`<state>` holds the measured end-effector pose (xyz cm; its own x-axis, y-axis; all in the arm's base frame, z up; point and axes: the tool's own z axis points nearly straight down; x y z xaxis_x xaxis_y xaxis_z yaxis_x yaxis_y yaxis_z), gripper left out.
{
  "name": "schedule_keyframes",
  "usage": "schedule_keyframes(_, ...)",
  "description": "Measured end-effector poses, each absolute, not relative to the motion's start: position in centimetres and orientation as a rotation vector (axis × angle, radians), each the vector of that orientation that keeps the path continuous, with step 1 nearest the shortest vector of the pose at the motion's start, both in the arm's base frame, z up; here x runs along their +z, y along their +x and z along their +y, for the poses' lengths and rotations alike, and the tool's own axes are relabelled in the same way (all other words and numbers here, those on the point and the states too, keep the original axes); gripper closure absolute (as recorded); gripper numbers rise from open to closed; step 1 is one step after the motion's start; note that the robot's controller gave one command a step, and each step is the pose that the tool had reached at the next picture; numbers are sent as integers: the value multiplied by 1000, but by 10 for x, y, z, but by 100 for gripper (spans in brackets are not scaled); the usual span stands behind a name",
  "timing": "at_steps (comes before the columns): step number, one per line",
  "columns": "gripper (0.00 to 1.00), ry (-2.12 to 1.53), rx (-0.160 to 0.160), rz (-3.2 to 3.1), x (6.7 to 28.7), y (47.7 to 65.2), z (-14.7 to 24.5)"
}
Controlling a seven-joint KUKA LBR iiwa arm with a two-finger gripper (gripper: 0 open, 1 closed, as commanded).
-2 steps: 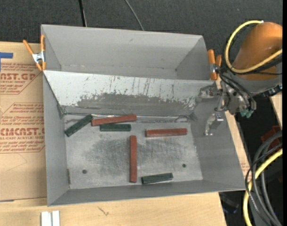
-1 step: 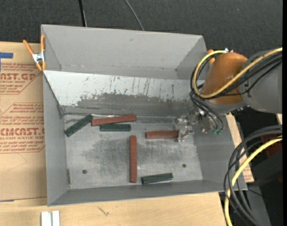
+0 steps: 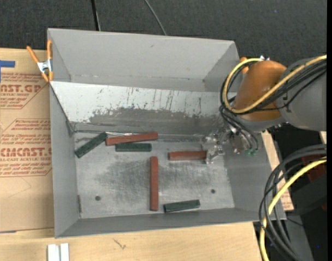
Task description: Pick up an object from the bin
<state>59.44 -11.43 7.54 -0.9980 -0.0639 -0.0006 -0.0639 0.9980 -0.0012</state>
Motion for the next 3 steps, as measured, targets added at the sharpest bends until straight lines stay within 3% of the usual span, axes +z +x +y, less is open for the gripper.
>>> schedule_keyframes(1, 100, -202, -1, 3132, 185, 586, -118)
schedule_keyframes(2, 100, -203, -1, 3132, 185, 586, -118)
schedule_keyframes(3, 100, -1199, 0, 2900, 275, 571, -153)
